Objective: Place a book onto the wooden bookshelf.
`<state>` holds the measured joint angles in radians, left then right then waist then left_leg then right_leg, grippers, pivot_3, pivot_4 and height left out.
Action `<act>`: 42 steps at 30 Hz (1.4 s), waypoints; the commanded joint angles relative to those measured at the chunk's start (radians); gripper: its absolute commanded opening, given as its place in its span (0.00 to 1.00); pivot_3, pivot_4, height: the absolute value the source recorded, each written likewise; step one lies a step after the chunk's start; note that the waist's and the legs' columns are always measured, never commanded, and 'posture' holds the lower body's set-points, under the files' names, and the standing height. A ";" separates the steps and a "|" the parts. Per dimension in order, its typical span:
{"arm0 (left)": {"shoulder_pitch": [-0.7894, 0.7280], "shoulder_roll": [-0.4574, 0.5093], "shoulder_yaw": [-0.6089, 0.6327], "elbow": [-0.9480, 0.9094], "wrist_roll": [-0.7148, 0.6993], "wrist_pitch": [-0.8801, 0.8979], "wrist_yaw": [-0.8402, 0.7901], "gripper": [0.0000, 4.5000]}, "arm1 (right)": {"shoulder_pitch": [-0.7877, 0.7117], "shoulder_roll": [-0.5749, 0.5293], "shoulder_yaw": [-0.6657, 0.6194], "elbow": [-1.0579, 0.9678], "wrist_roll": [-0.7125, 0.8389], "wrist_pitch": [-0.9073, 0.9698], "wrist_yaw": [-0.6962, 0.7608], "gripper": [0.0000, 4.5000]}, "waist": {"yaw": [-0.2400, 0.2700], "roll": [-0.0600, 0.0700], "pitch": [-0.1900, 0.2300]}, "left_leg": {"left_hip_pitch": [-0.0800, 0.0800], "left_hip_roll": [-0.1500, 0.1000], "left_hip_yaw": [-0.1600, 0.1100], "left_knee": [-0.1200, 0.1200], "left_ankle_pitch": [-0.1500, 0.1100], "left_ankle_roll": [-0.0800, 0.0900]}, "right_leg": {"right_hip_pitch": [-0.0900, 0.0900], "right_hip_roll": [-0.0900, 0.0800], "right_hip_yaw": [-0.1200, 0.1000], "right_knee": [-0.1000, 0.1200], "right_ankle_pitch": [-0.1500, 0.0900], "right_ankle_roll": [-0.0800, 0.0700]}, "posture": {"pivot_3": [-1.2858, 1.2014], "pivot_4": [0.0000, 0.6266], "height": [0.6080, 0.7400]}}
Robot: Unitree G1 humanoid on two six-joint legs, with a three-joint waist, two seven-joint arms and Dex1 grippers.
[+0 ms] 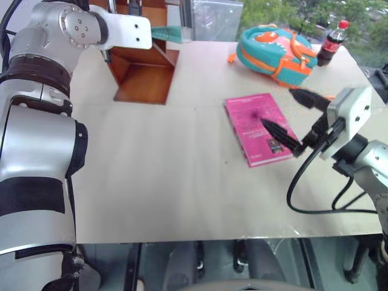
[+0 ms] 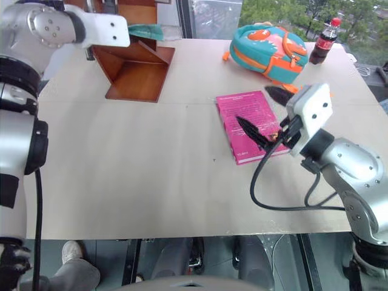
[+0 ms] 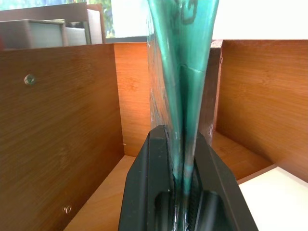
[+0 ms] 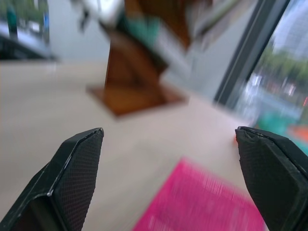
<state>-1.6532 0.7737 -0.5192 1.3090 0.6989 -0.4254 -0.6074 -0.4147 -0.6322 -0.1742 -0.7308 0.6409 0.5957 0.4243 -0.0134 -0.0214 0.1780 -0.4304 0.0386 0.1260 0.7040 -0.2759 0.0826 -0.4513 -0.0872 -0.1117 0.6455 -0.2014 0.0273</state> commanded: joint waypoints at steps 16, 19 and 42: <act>-0.045 0.111 0.090 -0.006 -0.067 -0.085 -0.029 0.62 | -0.099 0.069 0.045 0.035 -0.028 -0.045 -0.011 1.00 | 0.003 0.000 0.000 | 0.000 0.000 0.003 0.000 0.000 0.000 | -0.001 -0.001 0.001 0.000 0.001 -0.002 | 0.52 0.24 1.00; -0.027 0.137 0.152 -0.025 -0.140 -0.132 -0.101 0.62 | -0.101 0.071 0.044 0.048 -0.025 -0.046 0.002 1.00 | 0.003 0.000 0.000 | -0.001 0.000 0.003 0.000 0.000 0.000 | -0.001 -0.001 0.001 0.001 0.002 -0.004 | 0.52 0.24 1.00; 0.936 -0.263 0.585 -1.356 -1.089 0.893 -0.287 0.06 | 0.115 -0.105 0.025 0.088 -0.125 0.000 0.137 1.00 | 0.019 0.000 -0.001 | 0.005 0.000 0.000 0.018 0.000 0.000 | 0.006 -0.002 0.003 0.017 0.003 -0.004 | 0.52 0.24 1.00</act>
<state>-0.7398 0.5244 0.0589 0.0348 -0.3656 0.4338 -0.9631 -0.3341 -0.7006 -0.0968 -0.6080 0.5357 0.5900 0.5455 0.0057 -0.0209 0.1767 -0.4246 0.0391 0.1263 0.7216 -0.2758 0.0827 -0.4456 -0.0893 -0.1081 0.6630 -0.1987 0.0233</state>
